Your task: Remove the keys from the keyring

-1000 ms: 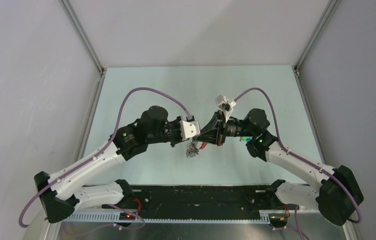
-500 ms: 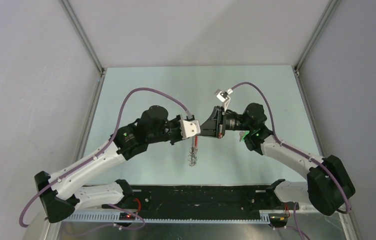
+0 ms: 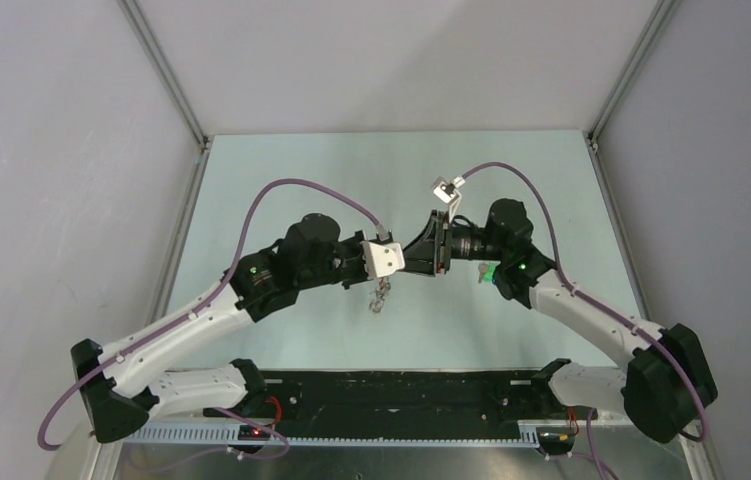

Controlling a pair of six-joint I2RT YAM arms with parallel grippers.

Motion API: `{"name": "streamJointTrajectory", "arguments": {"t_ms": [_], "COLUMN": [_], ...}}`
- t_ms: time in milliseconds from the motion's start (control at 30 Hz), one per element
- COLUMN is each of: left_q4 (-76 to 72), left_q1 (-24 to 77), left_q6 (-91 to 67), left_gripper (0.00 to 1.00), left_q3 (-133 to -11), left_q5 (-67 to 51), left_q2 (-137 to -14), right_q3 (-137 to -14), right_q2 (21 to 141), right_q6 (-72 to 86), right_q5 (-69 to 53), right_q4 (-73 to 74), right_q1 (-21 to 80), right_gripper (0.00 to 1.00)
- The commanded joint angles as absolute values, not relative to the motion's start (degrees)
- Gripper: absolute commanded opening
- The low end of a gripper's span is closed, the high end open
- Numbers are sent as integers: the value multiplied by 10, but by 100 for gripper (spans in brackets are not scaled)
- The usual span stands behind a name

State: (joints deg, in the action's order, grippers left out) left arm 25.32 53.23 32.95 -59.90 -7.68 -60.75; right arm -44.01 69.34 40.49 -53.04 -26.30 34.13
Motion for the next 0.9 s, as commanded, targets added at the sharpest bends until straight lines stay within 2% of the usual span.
{"name": "streamJointTrajectory", "arguments": {"t_ms": [0,200,367,500,867], "left_q4": [216,216,225,244,468], "left_q1": [537,536,535,536,539], "left_q6": [324,315,295,269,155], "left_gripper": [0,0,0,0,0], "left_q3": [-611,-615,-632,-651,-790], "left_q5": [-60,-23,8,34,171], "left_q2": [-608,-620,-647,-668,-784], "right_q3": [-464,-452,-401,-364,-329], "right_q2": [638,583,538,505,500], "right_q6": [281,172,135,58,11], "right_q5": [-486,-446,-409,-350,-217], "right_q4": [-174,-111,-156,-177,-223], "right_q1": [328,326,330,364,403], "right_gripper": [37,40,41,45,45]}}
